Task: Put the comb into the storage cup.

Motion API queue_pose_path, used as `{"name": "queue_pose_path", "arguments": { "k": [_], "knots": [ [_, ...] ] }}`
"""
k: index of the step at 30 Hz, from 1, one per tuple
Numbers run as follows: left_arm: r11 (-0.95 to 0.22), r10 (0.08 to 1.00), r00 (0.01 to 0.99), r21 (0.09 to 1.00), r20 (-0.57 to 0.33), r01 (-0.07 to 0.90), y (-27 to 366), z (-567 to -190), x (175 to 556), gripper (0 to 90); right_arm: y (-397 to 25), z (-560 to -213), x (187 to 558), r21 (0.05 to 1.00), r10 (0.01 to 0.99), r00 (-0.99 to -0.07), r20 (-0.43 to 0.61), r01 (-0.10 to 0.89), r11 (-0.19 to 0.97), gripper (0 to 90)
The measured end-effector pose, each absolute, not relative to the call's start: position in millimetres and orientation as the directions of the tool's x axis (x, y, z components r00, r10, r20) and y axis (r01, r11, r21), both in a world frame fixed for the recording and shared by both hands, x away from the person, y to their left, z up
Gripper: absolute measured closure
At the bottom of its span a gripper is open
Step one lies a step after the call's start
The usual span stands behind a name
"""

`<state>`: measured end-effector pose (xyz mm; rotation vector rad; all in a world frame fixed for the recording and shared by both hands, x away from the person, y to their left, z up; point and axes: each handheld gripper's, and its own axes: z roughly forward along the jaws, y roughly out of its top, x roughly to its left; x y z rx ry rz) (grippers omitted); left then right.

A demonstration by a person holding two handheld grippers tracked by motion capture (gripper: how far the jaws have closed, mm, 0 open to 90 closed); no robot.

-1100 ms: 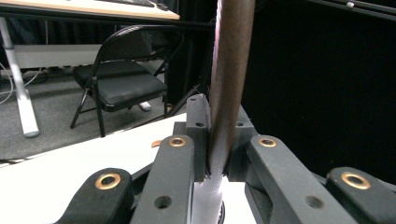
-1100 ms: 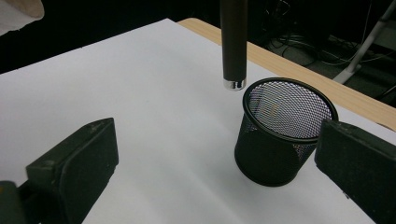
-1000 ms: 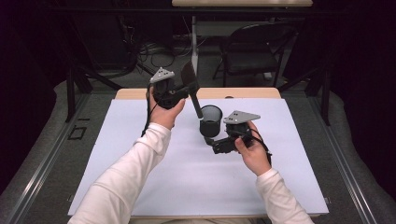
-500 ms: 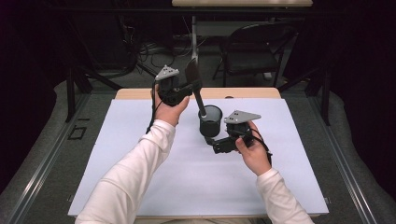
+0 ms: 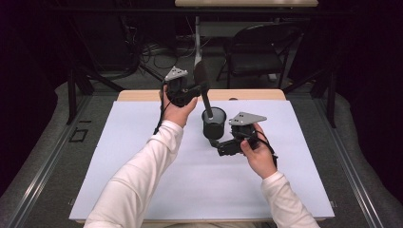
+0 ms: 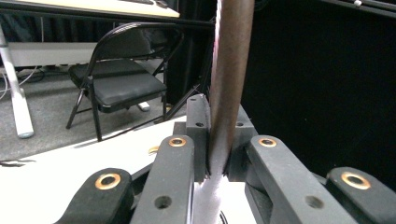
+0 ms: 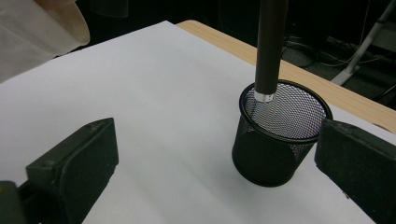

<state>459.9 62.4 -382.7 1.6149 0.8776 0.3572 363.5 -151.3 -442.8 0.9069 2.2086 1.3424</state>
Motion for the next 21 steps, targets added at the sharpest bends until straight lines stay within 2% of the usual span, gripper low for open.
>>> {"name": "queue_pose_path", "arguments": {
  "k": [21],
  "knots": [
    [-0.010, 0.716, 0.651, 0.929, -0.252, 0.370, 53.7, -399.8, 474.2, 83.6, -156.6, -440.6, 361.8, 0.891, 0.712, -0.702, -0.002, 0.321, 0.320, 0.0]
  ]
}}
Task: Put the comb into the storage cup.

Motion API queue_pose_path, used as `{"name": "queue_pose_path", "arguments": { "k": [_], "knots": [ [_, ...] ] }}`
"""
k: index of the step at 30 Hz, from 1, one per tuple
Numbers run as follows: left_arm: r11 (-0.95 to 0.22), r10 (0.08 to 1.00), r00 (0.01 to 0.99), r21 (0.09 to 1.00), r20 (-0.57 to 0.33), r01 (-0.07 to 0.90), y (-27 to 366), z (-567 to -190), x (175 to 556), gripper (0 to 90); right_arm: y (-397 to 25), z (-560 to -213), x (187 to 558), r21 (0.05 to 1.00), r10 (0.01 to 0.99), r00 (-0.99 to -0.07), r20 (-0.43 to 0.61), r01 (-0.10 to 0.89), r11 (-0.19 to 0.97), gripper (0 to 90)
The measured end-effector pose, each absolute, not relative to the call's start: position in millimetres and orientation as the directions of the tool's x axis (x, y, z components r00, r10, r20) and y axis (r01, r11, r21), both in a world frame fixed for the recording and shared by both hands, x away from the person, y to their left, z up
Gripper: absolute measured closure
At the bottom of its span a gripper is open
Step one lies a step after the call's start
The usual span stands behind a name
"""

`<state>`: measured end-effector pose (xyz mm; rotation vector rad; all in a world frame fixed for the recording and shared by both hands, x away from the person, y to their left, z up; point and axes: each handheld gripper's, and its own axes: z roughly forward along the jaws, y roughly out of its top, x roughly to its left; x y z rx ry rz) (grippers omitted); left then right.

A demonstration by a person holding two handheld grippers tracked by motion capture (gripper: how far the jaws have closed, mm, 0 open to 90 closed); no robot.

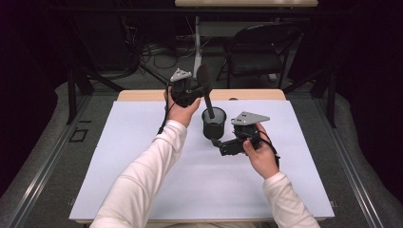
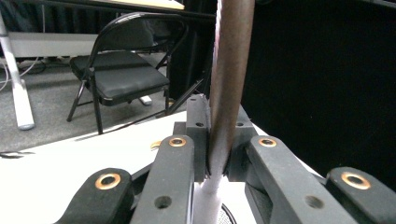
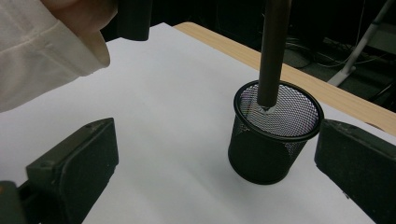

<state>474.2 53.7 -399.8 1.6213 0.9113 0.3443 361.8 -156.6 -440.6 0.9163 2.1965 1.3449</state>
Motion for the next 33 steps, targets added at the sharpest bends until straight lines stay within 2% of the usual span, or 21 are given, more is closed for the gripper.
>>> {"name": "queue_pose_path", "arguments": {
  "k": [33],
  "knots": [
    [-0.042, 0.714, 0.648, 0.908, -0.264, 0.416, 41.5, -420.7, 477.5, 83.6, -159.1, -440.0, 362.2, 0.890, 0.712, -0.702, -0.005, 0.321, 0.323, 0.0]
  ]
}}
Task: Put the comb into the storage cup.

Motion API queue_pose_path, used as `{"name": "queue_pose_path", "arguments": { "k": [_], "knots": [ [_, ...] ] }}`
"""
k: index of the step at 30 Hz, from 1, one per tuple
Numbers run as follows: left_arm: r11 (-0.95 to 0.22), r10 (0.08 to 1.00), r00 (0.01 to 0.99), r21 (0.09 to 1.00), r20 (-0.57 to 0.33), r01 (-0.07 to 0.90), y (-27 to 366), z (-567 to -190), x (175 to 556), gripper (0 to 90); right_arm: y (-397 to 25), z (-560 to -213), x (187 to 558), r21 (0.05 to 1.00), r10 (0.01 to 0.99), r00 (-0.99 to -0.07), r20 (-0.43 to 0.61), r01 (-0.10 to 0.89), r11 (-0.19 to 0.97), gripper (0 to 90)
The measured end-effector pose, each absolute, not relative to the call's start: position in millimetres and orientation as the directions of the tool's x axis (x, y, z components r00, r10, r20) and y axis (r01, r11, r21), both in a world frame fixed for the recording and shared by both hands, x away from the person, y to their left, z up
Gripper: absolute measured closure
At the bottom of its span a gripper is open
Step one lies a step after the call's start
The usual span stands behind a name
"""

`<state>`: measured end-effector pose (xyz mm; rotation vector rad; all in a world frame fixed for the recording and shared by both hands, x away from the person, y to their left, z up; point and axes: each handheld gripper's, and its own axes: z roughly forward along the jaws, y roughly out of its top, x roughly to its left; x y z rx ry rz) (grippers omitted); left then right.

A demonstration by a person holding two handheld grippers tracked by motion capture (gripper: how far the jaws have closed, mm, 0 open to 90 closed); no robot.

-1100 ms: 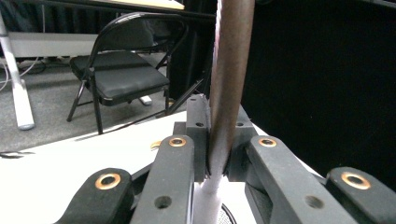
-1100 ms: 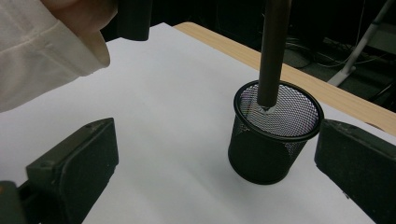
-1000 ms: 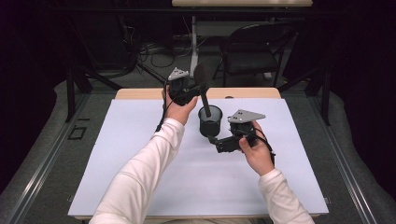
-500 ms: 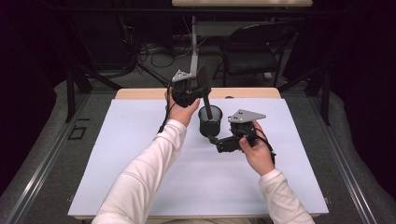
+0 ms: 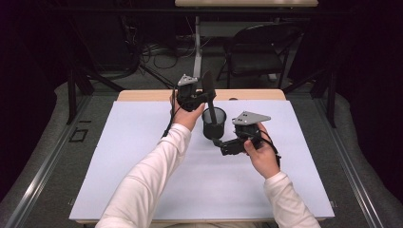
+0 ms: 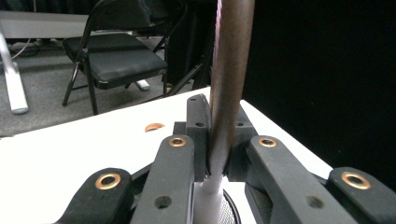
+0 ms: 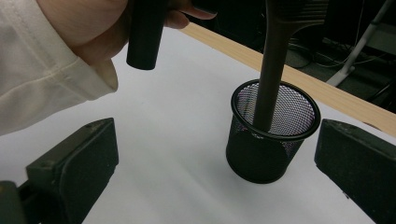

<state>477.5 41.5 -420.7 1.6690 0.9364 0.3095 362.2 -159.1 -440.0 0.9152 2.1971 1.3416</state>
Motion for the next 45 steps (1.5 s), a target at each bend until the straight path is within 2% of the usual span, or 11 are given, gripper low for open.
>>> {"name": "queue_pose_path", "arguments": {
  "k": [45],
  "knots": [
    [-0.078, 0.733, 0.622, 0.874, -0.276, 0.480, 39.5, -447.7, 484.7, 83.6, -158.6, -441.5, 362.6, 0.888, 0.711, -0.703, -0.005, 0.323, 0.326, 0.0]
  ]
}}
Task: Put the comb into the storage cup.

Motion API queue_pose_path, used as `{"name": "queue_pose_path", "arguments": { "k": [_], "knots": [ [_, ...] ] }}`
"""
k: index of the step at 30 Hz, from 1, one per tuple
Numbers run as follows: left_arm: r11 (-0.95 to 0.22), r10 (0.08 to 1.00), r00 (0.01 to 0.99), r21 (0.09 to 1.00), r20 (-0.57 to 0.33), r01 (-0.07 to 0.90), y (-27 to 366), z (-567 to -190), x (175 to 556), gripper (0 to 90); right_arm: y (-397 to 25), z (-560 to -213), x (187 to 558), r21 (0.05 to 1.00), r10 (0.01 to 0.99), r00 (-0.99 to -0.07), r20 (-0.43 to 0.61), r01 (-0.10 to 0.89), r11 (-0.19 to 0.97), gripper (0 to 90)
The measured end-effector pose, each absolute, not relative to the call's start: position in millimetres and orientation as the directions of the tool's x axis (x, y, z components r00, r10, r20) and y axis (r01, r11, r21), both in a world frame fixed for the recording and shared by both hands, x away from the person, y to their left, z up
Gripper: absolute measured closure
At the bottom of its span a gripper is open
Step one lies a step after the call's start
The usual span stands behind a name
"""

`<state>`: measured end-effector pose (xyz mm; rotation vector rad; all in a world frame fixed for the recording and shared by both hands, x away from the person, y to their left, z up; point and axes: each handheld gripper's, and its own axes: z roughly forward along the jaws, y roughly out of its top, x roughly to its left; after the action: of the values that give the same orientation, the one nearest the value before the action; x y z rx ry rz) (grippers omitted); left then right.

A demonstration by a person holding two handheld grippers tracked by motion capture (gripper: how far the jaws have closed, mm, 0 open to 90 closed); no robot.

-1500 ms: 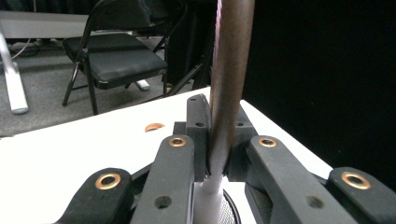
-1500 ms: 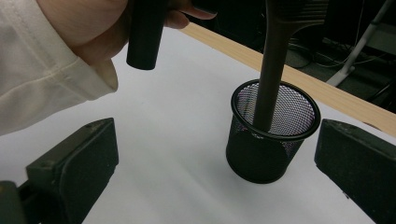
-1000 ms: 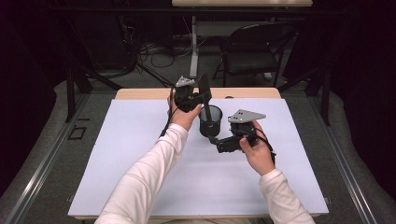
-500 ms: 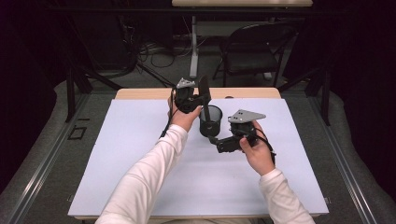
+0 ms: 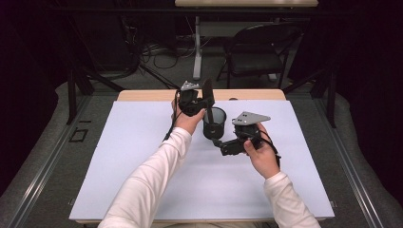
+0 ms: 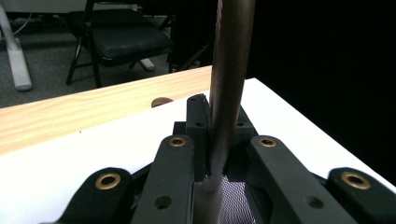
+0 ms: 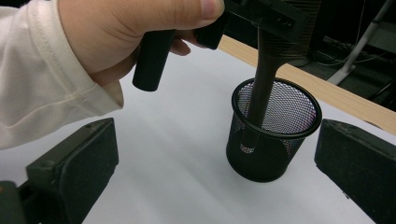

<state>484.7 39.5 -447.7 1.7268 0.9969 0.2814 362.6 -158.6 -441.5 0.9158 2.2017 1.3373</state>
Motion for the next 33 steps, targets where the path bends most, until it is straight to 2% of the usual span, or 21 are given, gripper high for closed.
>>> {"name": "queue_pose_path", "arguments": {
  "k": [33],
  "knots": [
    [-0.011, 0.730, 0.575, 0.836, -0.369, 0.549, 38.7, -469.3, 493.1, 83.6, -157.4, -442.8, 362.5, 0.884, 0.708, -0.706, -0.009, 0.326, 0.336, 0.0]
  ]
}}
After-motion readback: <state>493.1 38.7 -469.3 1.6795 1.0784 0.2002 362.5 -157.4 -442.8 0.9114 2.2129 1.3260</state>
